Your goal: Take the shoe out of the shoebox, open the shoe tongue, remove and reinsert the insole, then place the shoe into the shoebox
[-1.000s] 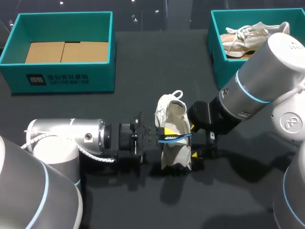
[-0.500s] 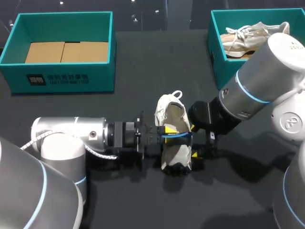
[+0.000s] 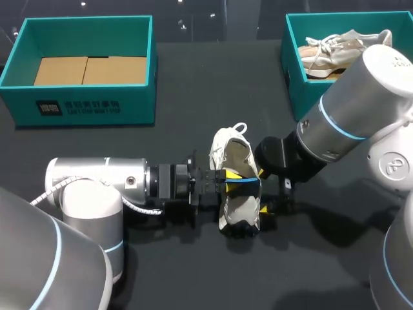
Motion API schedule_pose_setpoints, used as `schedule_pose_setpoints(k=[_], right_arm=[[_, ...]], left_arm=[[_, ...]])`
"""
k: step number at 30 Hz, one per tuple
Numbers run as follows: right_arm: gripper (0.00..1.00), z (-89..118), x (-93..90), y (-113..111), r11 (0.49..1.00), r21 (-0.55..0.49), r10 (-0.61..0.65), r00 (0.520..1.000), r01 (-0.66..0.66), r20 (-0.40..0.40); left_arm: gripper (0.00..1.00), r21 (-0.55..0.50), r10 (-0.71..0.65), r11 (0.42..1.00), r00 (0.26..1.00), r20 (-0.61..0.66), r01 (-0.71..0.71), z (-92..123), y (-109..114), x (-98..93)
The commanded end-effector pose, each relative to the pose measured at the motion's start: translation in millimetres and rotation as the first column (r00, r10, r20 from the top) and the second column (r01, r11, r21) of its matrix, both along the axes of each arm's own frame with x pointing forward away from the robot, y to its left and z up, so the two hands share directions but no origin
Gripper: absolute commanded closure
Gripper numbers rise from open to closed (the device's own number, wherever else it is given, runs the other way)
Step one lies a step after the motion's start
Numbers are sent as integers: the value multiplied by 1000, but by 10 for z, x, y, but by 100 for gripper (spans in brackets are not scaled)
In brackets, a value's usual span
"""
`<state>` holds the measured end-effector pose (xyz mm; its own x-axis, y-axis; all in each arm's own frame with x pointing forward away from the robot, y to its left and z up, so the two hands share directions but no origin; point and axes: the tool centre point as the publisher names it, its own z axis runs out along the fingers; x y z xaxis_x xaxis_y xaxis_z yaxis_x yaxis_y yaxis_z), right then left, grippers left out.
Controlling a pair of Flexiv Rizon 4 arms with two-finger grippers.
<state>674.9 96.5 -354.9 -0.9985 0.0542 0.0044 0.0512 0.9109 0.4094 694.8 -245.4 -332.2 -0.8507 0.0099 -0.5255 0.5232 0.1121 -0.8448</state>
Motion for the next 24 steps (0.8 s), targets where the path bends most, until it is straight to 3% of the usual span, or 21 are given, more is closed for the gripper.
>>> schedule_pose_setpoints(k=[1,5,13,18,22,23,24], right_arm=[[0,-10,-7,8,1000,1,0,1000,0,2],[0,-10,-7,8,1000,1,0,1000,0,2],[0,-10,-7,8,1000,1,0,1000,0,2],[0,-10,-7,8,1000,1,0,1000,0,2],[0,-10,-7,8,1000,1,0,1000,0,2],[0,-10,-7,8,1000,1,0,1000,0,2],[0,-10,-7,8,1000,1,0,1000,0,2]], left_arm=[[94,-3,6,1000,1000,3,-6,48,8,-54],[74,-9,4,1000,1000,6,-4,113,11,-85],[69,-16,-7,1000,1000,22,7,255,-29,-170],[73,-22,-19,1000,999,40,20,358,-81,-248],[91,-23,-26,999,998,53,27,404,-109,-291],[100,-24,-32,999,998,55,33,414,-117,-309],[100,-21,-35,999,997,65,36,416,-122,-315]])
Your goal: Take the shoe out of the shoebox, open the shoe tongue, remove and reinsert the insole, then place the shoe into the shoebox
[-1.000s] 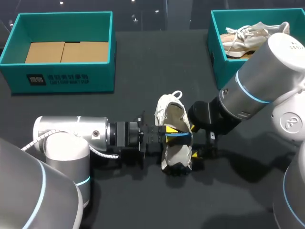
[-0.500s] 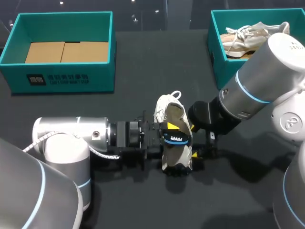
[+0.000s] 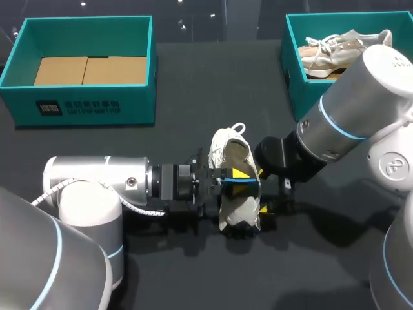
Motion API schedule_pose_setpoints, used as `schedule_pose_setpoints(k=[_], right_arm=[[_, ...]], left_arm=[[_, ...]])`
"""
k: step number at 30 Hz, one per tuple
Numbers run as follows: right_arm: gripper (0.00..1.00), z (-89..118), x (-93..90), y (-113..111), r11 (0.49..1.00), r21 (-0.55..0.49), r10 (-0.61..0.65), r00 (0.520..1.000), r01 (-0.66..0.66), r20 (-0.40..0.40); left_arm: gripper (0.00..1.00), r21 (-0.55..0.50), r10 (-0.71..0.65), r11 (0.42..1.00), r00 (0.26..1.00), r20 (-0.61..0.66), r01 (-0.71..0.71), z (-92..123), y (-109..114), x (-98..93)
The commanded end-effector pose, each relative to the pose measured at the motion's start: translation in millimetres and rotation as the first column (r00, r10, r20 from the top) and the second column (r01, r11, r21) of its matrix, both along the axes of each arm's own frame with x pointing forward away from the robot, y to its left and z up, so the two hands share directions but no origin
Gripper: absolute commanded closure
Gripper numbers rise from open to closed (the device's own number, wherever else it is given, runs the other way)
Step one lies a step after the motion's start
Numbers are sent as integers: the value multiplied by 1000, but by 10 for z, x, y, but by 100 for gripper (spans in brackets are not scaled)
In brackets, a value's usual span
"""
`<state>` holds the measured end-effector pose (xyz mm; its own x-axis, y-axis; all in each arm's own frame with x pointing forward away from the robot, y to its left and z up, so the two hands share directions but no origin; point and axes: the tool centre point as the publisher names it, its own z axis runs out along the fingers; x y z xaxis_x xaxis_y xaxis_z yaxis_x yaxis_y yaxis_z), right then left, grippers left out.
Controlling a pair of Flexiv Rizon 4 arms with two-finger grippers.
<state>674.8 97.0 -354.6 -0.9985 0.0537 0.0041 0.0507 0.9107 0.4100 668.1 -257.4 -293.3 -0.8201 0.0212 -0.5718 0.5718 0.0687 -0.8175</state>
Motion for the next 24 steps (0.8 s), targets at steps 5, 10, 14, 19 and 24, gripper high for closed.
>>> schedule_pose_setpoints(k=[5,10,14,19,24], right_arm=[[0,-12,-7,3,1000,1,0,1000,0,2],[0,-12,-7,3,1000,1,0,1000,0,2],[0,-12,-7,3,1000,1,0,1000,0,2],[0,-12,-7,3,1000,1,0,1000,0,2],[0,-12,-7,3,1000,1,0,1000,0,2]], left_arm=[[100,38,10,999,999,45,-12,-86,-33,23],[100,58,39,997,997,69,-43,-231,-31,144],[100,68,58,996,996,68,-63,-340,-27,239],[100,105,73,991,995,75,-81,-456,-28,327],[100,112,82,990,994,76,-90,-438,-9,329]])
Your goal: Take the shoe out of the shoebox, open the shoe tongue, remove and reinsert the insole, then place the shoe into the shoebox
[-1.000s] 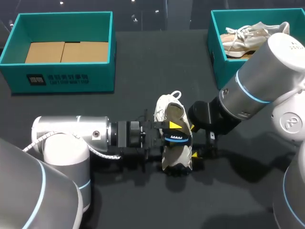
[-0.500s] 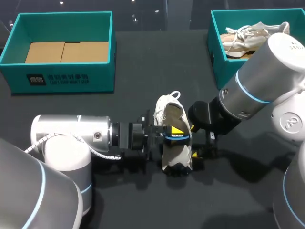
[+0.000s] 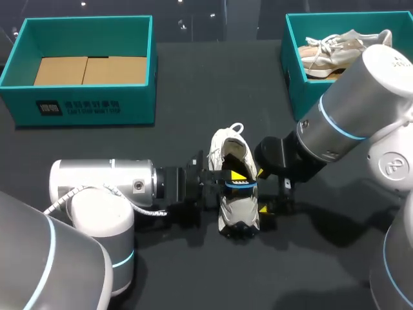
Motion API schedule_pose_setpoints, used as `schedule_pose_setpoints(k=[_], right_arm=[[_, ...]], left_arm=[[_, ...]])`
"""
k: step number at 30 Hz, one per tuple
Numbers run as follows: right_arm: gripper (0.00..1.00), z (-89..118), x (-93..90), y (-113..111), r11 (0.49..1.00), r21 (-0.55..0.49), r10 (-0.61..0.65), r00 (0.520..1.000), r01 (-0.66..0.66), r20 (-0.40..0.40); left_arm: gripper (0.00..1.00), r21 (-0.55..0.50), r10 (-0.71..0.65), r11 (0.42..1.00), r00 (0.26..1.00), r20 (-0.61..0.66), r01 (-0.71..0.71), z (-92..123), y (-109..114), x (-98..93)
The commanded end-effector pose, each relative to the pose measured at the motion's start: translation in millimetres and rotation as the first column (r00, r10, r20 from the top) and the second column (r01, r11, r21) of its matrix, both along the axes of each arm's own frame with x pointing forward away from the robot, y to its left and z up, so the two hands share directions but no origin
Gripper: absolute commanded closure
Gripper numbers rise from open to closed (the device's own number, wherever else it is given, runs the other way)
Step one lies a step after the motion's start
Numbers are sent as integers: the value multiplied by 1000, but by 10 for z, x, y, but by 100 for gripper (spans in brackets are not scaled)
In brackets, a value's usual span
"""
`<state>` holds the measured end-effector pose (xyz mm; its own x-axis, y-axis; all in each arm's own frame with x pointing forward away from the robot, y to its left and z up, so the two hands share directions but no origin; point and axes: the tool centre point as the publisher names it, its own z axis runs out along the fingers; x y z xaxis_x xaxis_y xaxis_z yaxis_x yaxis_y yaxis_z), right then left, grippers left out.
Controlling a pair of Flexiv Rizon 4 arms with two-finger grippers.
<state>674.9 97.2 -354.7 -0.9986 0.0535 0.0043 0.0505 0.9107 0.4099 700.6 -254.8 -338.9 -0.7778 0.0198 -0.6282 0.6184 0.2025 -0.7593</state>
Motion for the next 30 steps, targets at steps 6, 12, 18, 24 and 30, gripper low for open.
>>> schedule_pose_setpoints(k=[6,12,18,24,30], right_arm=[[0,-12,-7,1,1000,1,0,1000,0,2],[0,-12,-7,1,1000,1,0,1000,0,2],[0,-12,-7,1,1000,1,0,1000,0,2],[0,-12,-7,1,1000,1,0,1000,0,2],[0,-12,-7,1,1000,1,0,1000,0,2]], left_arm=[[78,-10,2,1000,1000,-10,-2,153,3,-70],[77,2,8,1000,1000,-9,-8,327,41,-222],[84,22,10,1000,1000,-26,-10,427,25,-334],[100,28,-9,1000,1000,-20,9,345,-60,-331],[100,76,14,997,998,62,-19,127,-97,-232]])
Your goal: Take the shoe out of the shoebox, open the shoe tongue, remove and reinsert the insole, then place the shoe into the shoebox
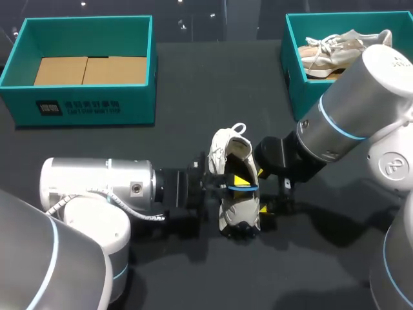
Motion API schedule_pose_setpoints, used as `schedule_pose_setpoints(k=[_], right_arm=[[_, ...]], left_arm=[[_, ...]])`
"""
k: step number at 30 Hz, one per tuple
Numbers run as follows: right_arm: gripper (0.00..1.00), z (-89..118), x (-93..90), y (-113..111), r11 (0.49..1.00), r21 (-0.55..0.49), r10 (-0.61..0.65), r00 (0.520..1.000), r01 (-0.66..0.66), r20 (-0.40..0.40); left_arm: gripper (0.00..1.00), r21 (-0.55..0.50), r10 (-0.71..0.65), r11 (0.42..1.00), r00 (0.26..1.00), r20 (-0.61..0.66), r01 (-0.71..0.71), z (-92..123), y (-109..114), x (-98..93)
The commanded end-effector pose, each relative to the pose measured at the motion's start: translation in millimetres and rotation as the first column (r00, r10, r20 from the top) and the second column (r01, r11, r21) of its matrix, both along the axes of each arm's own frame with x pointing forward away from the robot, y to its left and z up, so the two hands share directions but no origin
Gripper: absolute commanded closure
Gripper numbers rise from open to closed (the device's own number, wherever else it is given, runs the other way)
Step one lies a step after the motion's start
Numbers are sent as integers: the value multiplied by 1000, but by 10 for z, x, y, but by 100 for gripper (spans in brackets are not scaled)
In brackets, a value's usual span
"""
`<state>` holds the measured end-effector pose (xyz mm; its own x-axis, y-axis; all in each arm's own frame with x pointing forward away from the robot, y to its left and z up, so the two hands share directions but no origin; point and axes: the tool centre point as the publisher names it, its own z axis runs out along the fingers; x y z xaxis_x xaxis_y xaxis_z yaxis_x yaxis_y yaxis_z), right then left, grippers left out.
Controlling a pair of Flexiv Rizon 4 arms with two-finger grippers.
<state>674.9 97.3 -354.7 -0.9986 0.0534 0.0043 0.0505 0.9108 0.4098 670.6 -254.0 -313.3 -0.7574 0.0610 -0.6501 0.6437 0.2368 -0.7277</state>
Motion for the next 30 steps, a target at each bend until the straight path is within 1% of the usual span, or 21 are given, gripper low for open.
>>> schedule_pose_setpoints(k=[1,5,8,13,14,15,16,18,21,23,26,29,30], right_arm=[[0,-11,-8,-1,1000,1,0,1000,0,2],[0,-11,-8,-1,1000,1,0,1000,0,2],[0,-11,-8,-1,1000,1,0,1000,0,2],[0,-11,-8,-1,1000,1,0,1000,0,2],[0,-11,-8,-1,1000,1,0,1000,0,2],[0,-11,-8,-1,1000,1,0,1000,0,2],[0,-11,-8,-1,1000,1,0,1000,0,2],[0,-11,-8,-1,1000,1,0,1000,0,2],[0,-11,-8,-1,1000,1,0,1000,0,2],[0,-11,-8,-1,1000,1,0,1000,0,2],[0,-11,-8,-1,1000,1,0,1000,0,2],[0,-11,-8,-1,1000,1,0,1000,0,2],[0,-11,-8,-1,1000,1,0,1000,0,2]], left_arm=[[100,24,31,999,999,30,-32,-160,-103,94],[100,39,56,998,998,24,-57,-273,-86,192],[100,47,71,996,997,14,-71,-307,-78,244],[100,40,69,997,998,-5,-68,-213,-38,198],[90,39,66,997,998,-7,-66,-188,-29,181],[83,38,65,997,998,-8,-65,-161,-19,166],[78,34,65,997,998,-15,-64,-132,-7,151],[71,31,59,998,998,-24,-58,-70,13,116],[65,25,50,998,998,-44,-49,28,48,48],[64,27,45,999,998,-45,-44,68,58,19],[67,33,35,999,998,-48,-33,90,57,-20],[82,43,22,999,999,-50,-20,57,16,-39],[89,52,19,999,999,-50,-17,32,-6,-35]])
